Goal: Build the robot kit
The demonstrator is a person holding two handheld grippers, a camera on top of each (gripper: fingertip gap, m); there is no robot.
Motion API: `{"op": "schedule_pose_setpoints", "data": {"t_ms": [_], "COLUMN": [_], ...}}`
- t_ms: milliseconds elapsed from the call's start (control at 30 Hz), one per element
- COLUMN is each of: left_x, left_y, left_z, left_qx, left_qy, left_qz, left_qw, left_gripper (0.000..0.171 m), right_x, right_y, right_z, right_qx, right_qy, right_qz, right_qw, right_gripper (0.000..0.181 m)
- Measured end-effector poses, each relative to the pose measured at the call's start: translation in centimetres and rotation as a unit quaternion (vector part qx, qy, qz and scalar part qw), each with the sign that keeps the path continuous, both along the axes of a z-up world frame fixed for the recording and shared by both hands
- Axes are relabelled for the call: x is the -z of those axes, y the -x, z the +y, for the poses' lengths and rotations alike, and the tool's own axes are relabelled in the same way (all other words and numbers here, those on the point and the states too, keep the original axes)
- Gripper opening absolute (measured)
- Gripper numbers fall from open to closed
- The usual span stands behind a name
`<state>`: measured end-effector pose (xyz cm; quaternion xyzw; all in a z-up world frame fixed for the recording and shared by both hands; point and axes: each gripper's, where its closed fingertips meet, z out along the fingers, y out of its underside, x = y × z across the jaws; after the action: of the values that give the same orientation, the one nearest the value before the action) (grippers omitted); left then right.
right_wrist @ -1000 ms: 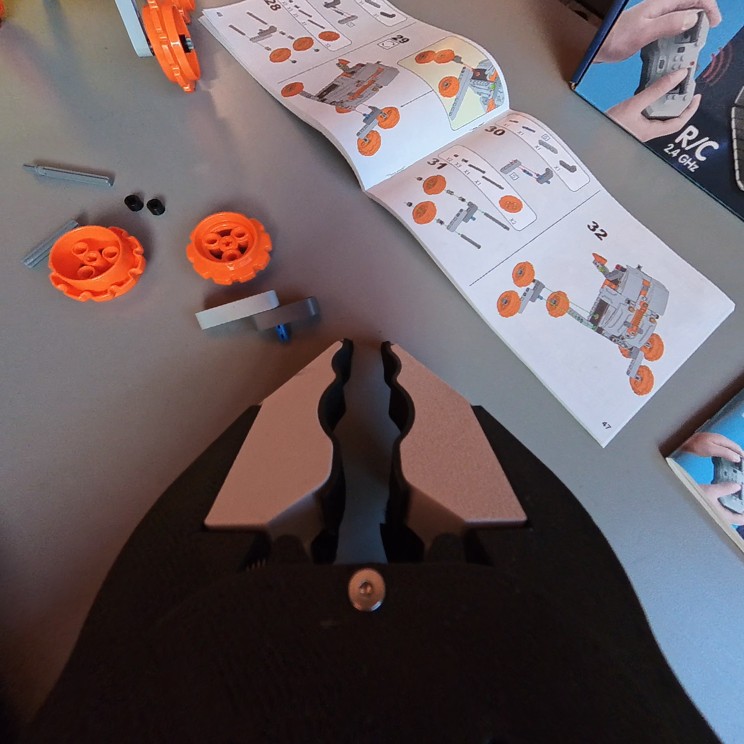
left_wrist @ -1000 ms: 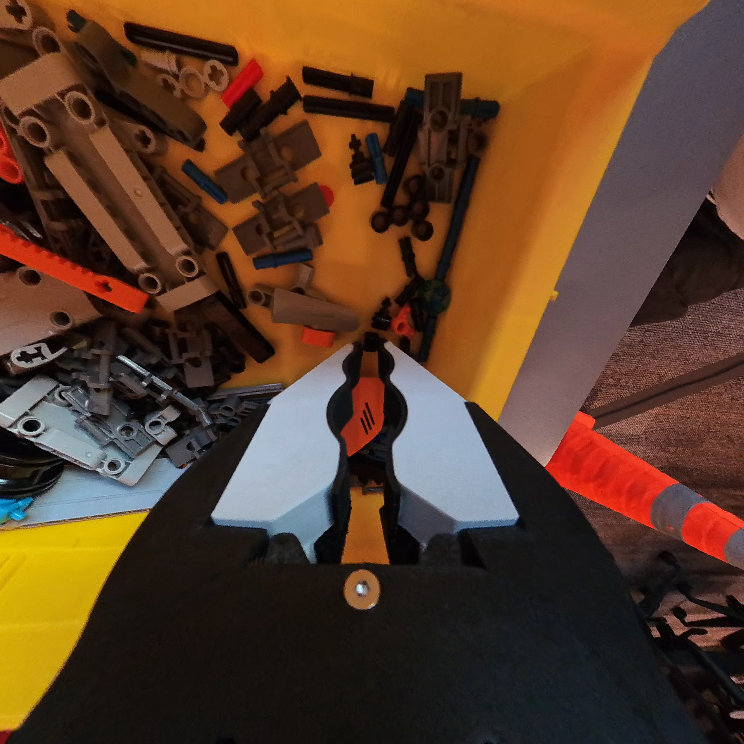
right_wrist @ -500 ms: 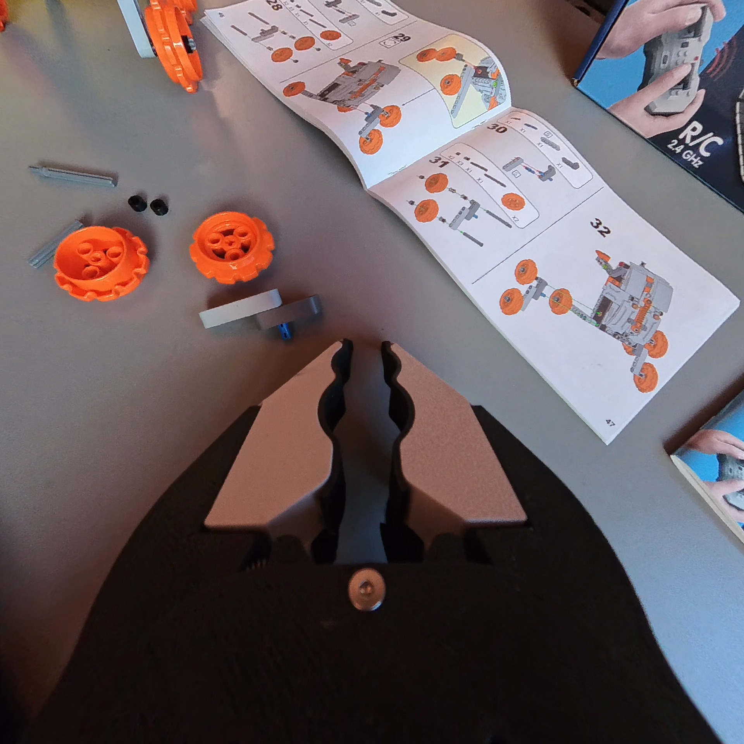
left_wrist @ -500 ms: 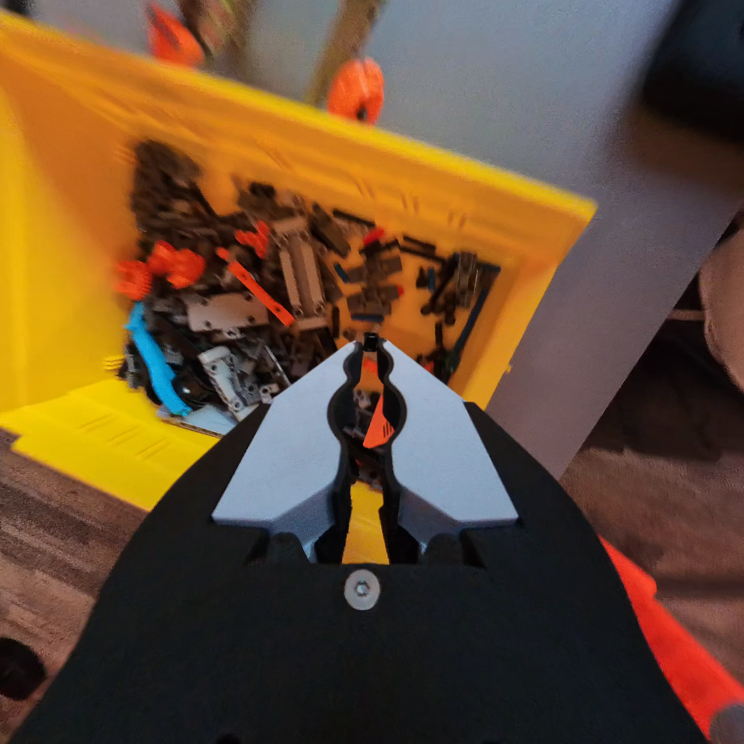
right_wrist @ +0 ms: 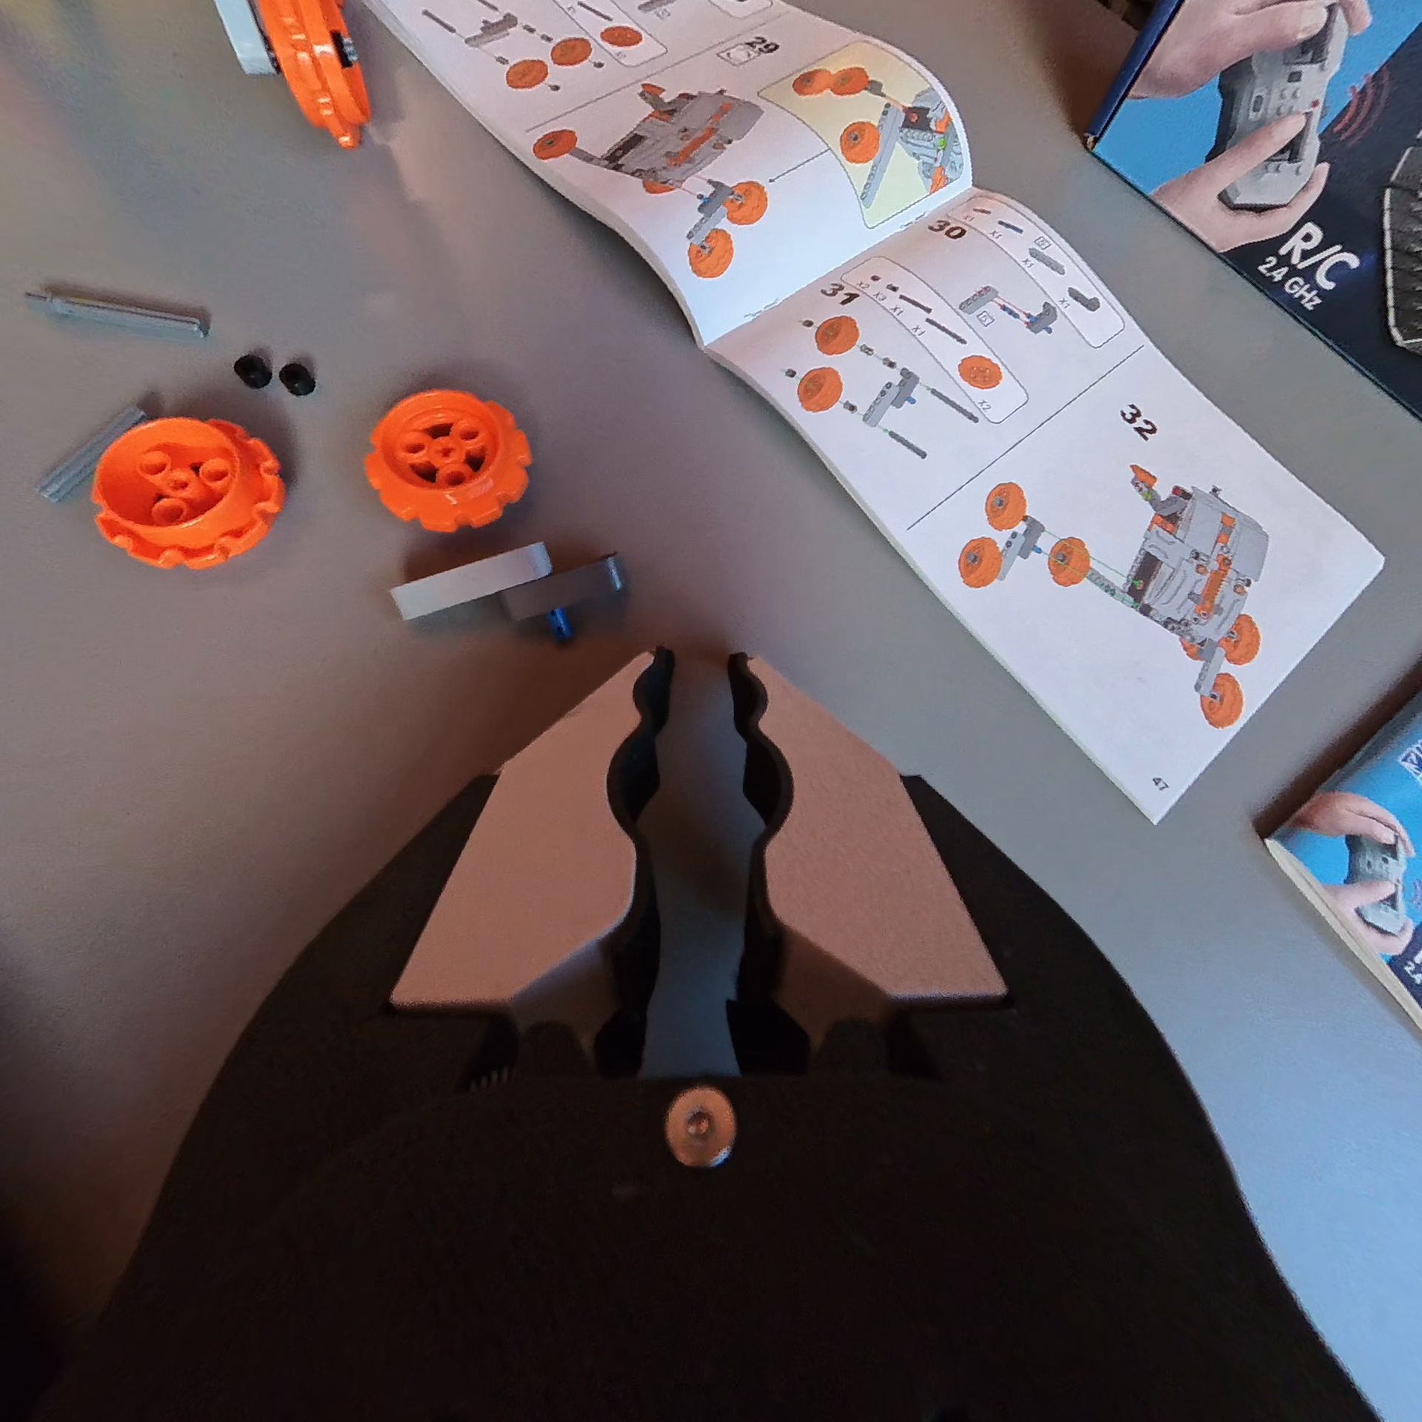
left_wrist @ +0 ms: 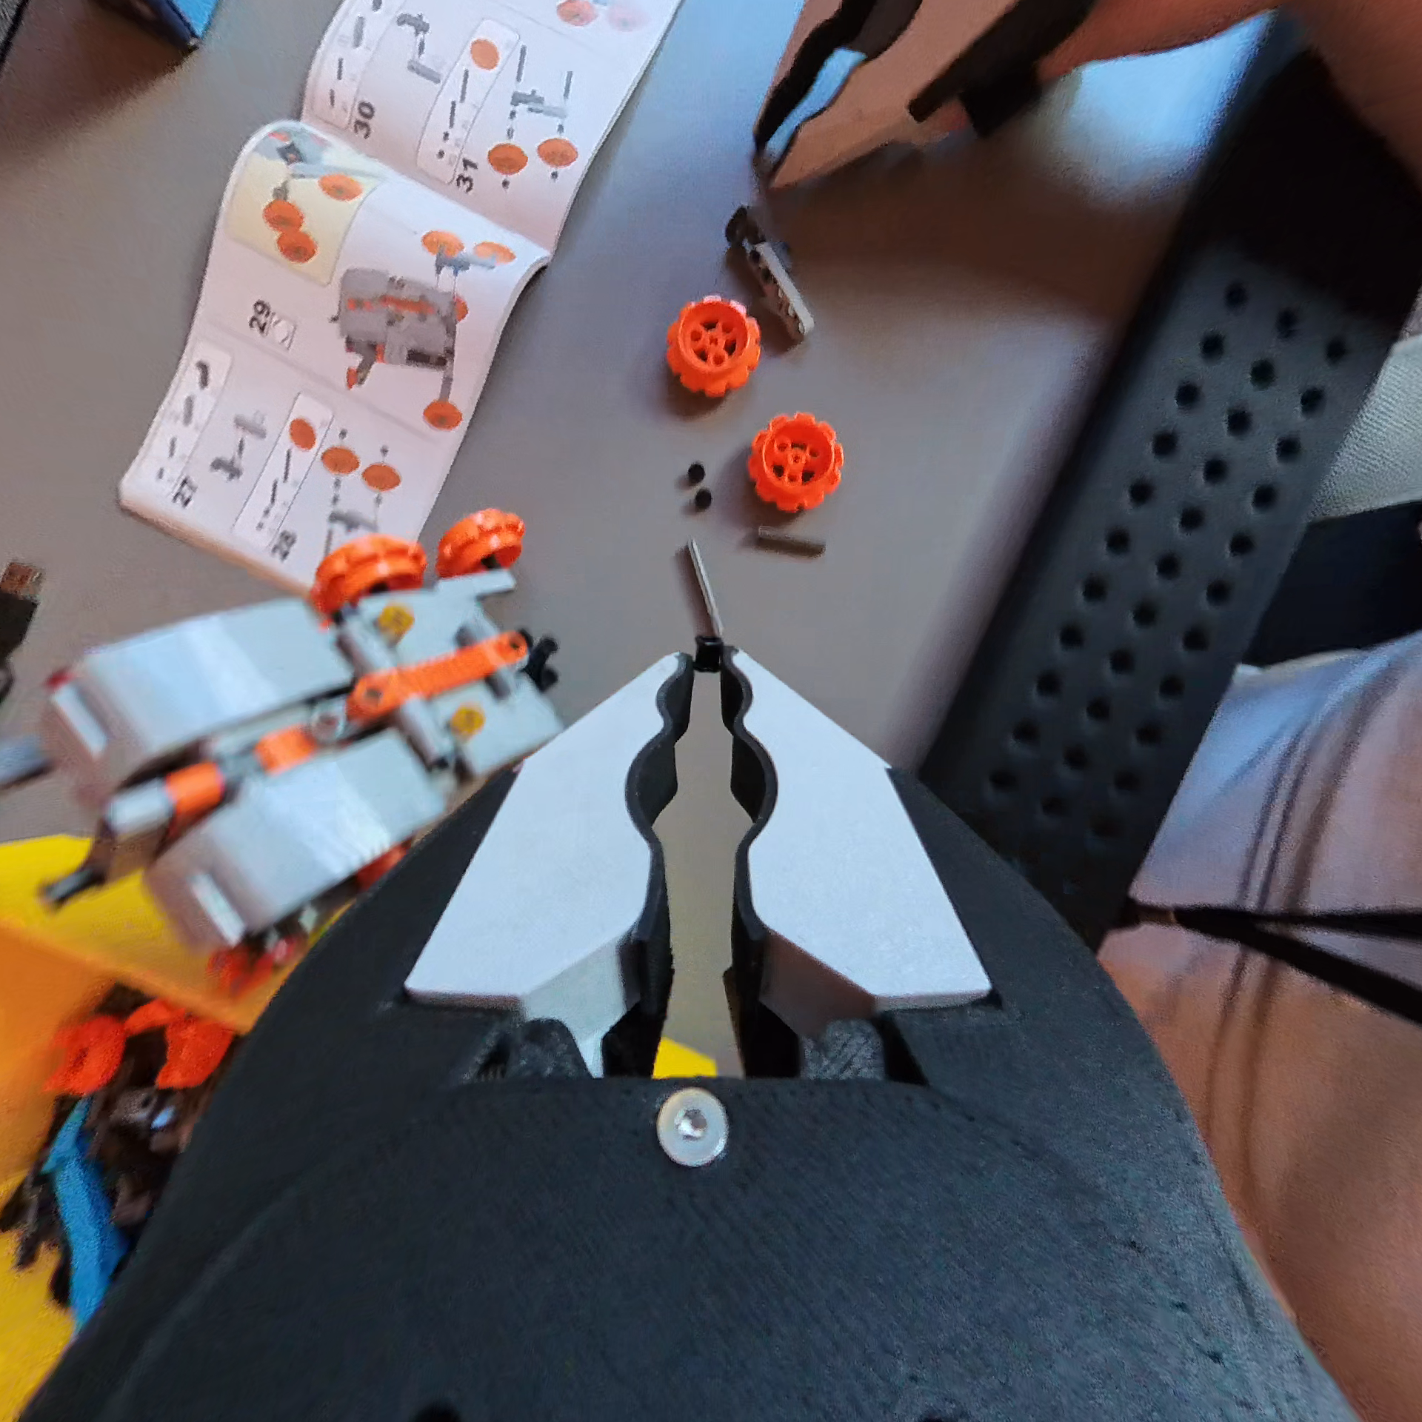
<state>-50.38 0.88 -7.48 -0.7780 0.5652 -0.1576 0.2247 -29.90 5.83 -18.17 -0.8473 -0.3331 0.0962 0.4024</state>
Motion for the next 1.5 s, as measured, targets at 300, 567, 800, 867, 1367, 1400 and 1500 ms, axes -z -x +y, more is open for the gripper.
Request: {"op": "schedule_pose_setpoints", "data": {"t_ms": [300,567,800,867,1367,1400,1500], "left_x": [6.1,10.1,11.3,11.4,-8.1,-10.3,-14.5], "left_y": [-7.4,-8.9,-8.7,-8.6,-10.0,-8.5,-1.2], "left_z": [4.5,6.8,6.9,6.8,5.3,5.1,4.6], "left_qx": [-0.053,-0.049,-0.045,-0.046,-0.039,-0.046,-0.092], "left_qy": [0.028,0.027,0.05,0.056,-0.057,-0.068,-0.104], "left_qz": [0.099,0.165,0.175,0.176,-0.127,-0.153,-0.183], "left_qw": [0.993,0.985,0.982,0.982,0.99,0.985,0.973], "left_gripper": [0.005,0.005,0.005,0.005,0.01,0.011,0.018], "right_x": [0.0,0.0,0.0,0.0,0.0,0.0,0.0], "right_y": [-0.5,-0.4,-0.2,0.0,0.0,0.0,0.0], "right_z": [-1.0,-1.1,-1.3,-1.3,-1.3,-1.3,-1.3], "right_qx": [-0.007,-0.014,-0.021,-0.023,-0.033,-0.033,-0.032], "right_qy": [-0.002,-0.002,0.0,0.002,-0.002,-0.002,-0.002], "right_qz": [-0.006,-0.002,-0.001,0.003,0.013,0.013,0.009], "right_qw": [1.0,1.0,1.0,1.0,0.999,0.999,0.999], "right_gripper": [0.015,0.013,0.012,0.012,0.013,0.013,0.013]}}
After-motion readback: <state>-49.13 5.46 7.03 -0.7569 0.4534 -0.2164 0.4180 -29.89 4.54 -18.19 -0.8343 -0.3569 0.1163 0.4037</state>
